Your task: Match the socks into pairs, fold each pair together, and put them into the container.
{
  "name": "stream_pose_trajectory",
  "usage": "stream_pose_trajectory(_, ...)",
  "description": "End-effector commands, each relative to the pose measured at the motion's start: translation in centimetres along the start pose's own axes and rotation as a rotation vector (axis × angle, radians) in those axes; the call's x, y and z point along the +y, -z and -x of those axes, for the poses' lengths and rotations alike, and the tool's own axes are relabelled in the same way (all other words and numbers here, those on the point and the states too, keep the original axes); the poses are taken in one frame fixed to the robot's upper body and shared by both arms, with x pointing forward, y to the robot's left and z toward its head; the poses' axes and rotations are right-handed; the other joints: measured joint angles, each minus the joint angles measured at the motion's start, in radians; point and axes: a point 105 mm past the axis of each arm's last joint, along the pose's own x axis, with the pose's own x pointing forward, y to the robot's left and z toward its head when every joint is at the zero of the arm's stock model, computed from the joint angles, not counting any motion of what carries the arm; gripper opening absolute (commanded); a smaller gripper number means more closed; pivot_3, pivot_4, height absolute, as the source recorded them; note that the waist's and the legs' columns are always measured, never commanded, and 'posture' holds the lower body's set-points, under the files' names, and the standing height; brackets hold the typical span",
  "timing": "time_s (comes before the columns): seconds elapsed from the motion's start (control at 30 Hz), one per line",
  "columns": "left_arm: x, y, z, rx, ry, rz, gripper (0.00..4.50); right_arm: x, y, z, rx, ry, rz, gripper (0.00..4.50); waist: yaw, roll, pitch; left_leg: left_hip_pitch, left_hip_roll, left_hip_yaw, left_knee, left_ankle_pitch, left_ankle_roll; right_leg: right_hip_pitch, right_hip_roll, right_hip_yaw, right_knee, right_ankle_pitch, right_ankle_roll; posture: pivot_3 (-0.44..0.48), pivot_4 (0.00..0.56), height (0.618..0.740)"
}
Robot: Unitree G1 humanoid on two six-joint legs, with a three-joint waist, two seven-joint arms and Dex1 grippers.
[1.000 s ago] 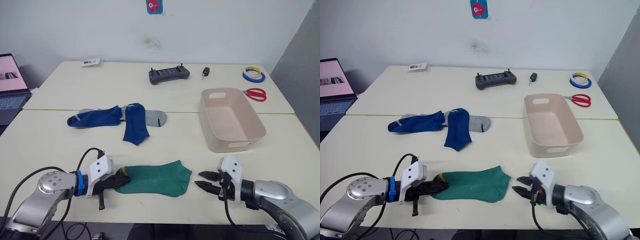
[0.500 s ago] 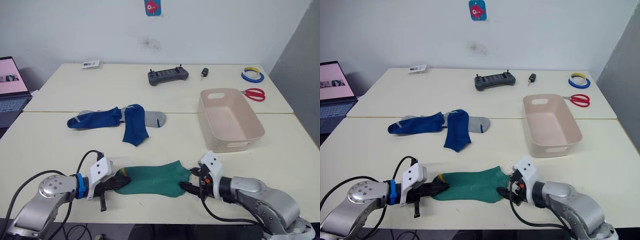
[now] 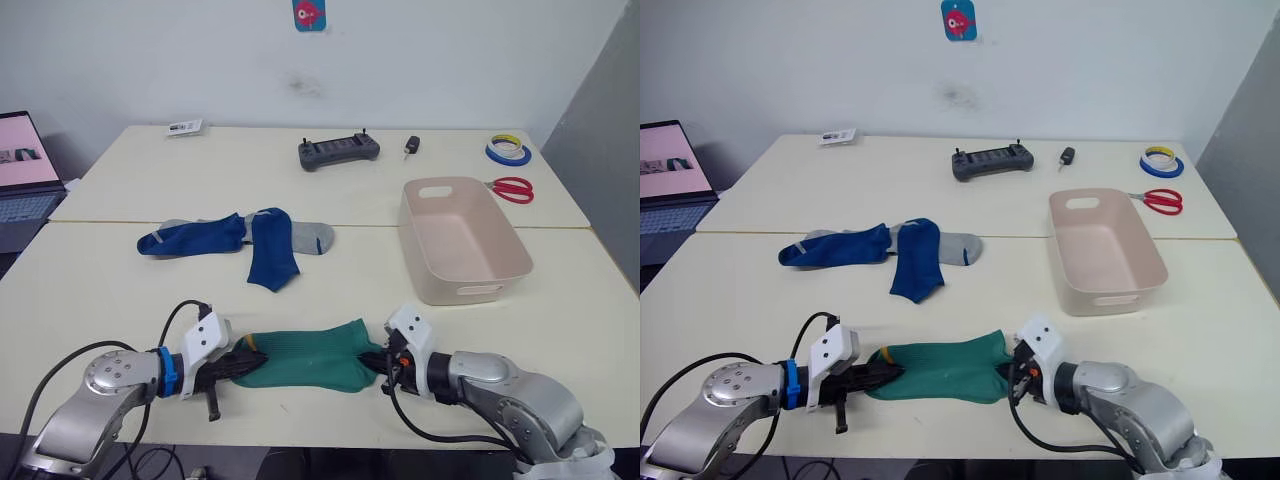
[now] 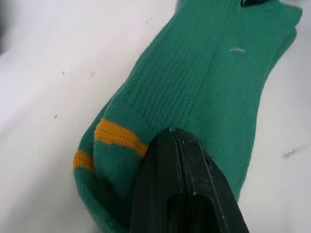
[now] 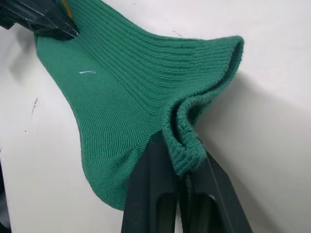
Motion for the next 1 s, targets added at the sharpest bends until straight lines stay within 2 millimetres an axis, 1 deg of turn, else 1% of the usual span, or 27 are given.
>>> stream_pose_trajectory(0.03,-0.9,-2.6,-1.0,-0.066,0.055,-0.024,0.00,-1.0,-1.1,2.1,-0.037,0.025,0.046,0.02,0.000,-0.003,0.002,0.000,0.000,0.000,0.000,0.000,0.000,0.000,0.000,0.000,0.000,0.000,0.000,0.000,0.150,0.740)
stream_pose_trajectory(0.13,-1.0,-4.1,-1.5,-0.085,0.084,-0.065,0.00,-2.0,-1.2,3.6,-0.018,0.039,0.071,0.02,-0.001,-0.005,0.003,-0.001,0.001,-0.001,0.000,0.000,0.000,-0.001,0.001,0.000,0.000,0.000,0.000,0.000,0.150,0.740)
stream_pose_trajectory(0.2,-1.0,-4.6,-1.9,-0.086,0.102,-0.083,0.00,-2.4,-1.4,4.4,-0.006,0.039,0.091,0.02,-0.003,-0.005,0.003,-0.001,0.001,-0.001,0.000,0.000,0.000,-0.001,0.001,0.000,0.000,0.000,0.000,0.000,0.150,0.740)
stream_pose_trajectory(0.27,-1.0,-4.8,-2.4,-0.080,0.117,-0.100,0.00,-2.4,-1.6,4.8,0.002,0.029,0.107,0.02,-0.006,-0.005,0.003,0.000,0.001,0.000,0.000,0.000,0.000,-0.001,0.002,0.001,0.000,0.000,0.000,0.000,0.150,0.740)
stream_pose_trajectory(0.37,-1.5,-4.2,-3.4,-0.055,0.147,-0.111,0.00,-1.9,-2.1,4.8,-0.002,0.006,0.121,0.02,-0.006,-0.005,0.003,0.000,0.001,0.000,0.000,0.000,0.000,-0.001,0.002,0.001,0.000,0.000,0.000,0.000,0.150,0.740)
stream_pose_trajectory(0.47,-1.9,-3.5,-4.6,-0.029,0.164,-0.110,0.00,-1.4,-2.6,4.4,-0.012,-0.016,0.132,0.02,-0.004,-0.005,0.003,-0.001,0.001,0.000,0.000,0.000,0.000,-0.001,0.003,0.001,0.000,0.000,0.000,0.000,0.150,0.740)
stream_pose_trajectory(0.6,-1.5,-2.7,-5.6,-0.006,0.133,-0.111,0.00,-0.5,-3.2,4.0,-0.017,-0.054,0.153,0.02,-0.003,-0.005,0.004,-0.001,0.001,0.000,0.000,0.000,0.000,-0.001,0.003,0.001,0.000,0.000,0.000,0.000,0.150,0.740)
stream_pose_trajectory(0.77,-1.6,-1.4,-5.6,0.030,0.131,-0.090,0.00,1.1,-3.9,3.2,-0.019,-0.130,0.156,0.02,-0.004,-0.005,0.004,0.000,0.001,0.000,0.000,0.000,0.000,-0.001,0.003,0.001,0.001,0.000,0.000,0.000,0.150,0.740)
stream_pose_trajectory(0.83,-1.8,-1.1,-5.6,0.034,0.133,-0.083,0.00,1.7,-4.2,2.5,-0.019,-0.160,0.141,0.02,-0.004,-0.005,0.004,0.000,0.001,-0.001,0.000,0.000,0.000,-0.001,0.003,0.001,0.001,0.000,0.000,0.000,0.150,0.740)
stream_pose_trajectory(1.0,-1.6,-0.8,-5.3,0.035,0.119,-0.070,0.00,3.0,-4.9,-0.3,-0.019,-0.222,0.098,0.02,-0.005,-0.005,0.003,0.000,0.001,-0.001,0.000,0.000,0.000,-0.001,0.002,0.001,0.001,0.000,0.000,0.000,0.150,0.740)
